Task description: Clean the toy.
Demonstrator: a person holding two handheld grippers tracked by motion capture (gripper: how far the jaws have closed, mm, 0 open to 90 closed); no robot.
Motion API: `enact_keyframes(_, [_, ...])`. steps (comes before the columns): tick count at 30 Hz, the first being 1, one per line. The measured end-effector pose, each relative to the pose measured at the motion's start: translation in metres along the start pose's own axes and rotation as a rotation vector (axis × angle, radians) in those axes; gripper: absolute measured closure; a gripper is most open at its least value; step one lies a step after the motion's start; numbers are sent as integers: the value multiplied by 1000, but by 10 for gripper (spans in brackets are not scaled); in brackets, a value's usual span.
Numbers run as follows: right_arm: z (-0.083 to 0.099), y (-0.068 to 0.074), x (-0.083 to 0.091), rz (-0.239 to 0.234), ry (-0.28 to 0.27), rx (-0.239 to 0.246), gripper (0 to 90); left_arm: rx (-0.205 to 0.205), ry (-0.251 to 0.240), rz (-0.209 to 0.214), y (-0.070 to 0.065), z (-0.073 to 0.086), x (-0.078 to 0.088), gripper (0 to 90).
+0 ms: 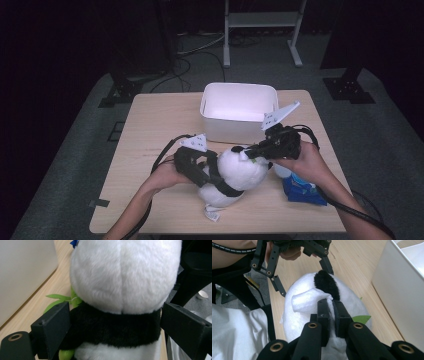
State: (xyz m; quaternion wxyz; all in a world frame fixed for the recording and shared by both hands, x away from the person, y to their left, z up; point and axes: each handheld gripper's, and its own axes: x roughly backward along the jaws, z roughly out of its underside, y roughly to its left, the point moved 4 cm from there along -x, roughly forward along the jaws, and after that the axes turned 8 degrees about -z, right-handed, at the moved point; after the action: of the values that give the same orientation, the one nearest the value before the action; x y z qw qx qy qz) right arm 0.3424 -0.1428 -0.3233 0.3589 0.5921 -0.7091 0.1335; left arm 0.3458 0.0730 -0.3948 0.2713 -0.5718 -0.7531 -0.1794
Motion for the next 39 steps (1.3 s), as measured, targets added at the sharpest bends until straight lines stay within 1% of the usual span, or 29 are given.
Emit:
enact_keyframes(1, [0, 0, 0, 2, 0, 0, 847, -6, 2, -7, 0, 0, -1, 108])
enact_keyframes(2, [0, 0, 1, 3, 2, 1, 847, -14, 5, -19, 0, 0, -2, 148])
enact_keyframes(3, [0, 0, 2, 2, 1, 6, 846, -16, -2, -20, -1, -1, -3, 183])
enact_keyframes(5, [-3, 0, 3, 8, -7, 9, 845, -18, -8, -18, -1, -3, -3, 223])
enact_keyframes(6, [-5, 1, 4, 11, -10, 8, 845, -20, -5, -11, -2, -4, -3, 237])
enact_keyframes(8, [-9, 2, 6, 10, -26, 20, 845, -31, -4, 2, -4, -6, -2, 262])
enact_keyframes(10, [-14, 4, 8, 10, -25, 34, 845, -39, 5, 10, -6, -8, -3, 262])
enact_keyframes(12, [-18, 6, 7, 1, -26, 40, 845, -32, 3, 12, -6, -8, -5, 261])
enact_keyframes(14, [-21, 7, 3, 7, -16, 48, 844, -24, -2, 22, -5, -7, -6, 260])
enact_keyframes(16, [-23, 7, 2, -10, -29, 52, 844, -20, -7, 25, -4, -6, -6, 260])
enact_keyframes(17, [-24, 7, 1, -14, -26, 48, 845, -19, -7, 24, -4, -6, -6, 260])
enact_keyframes(18, [-24, 7, 0, -7, -14, 59, 845, -18, -7, 22, -4, -6, -7, 260])
enact_keyframes(20, [-23, 6, -2, 0, -3, 62, 846, -20, -5, 20, -5, -6, -6, 253])
enact_keyframes(23, [-19, 5, -2, 37, 33, 69, 848, -17, -9, 19, -5, -6, -7, 232])
enact_keyframes(25, [-16, 4, -2, 45, 45, 60, 848, -19, -12, 15, -7, -6, -7, 211])
enact_keyframes(26, [-14, 3, -1, 50, 46, 52, 848, -19, -12, 14, -7, -7, -7, 198])
enact_keyframes(28, [-9, 1, 1, 44, 42, 35, 849, -20, -14, 10, -8, -8, -6, 186])
enact_keyframes(31, [-1, -3, 5, 59, 44, 14, 850, -29, -10, 3, -9, -9, -5, 163])
enact_keyframes(35, [9, -8, 10, 74, 48, -18, 850, -26, 4, -11, -8, -9, -4, 130])
enact_keyframes(39, [18, -11, 13, 81, 48, -38, 850, -25, 30, -21, -9, -5, -7, 110])
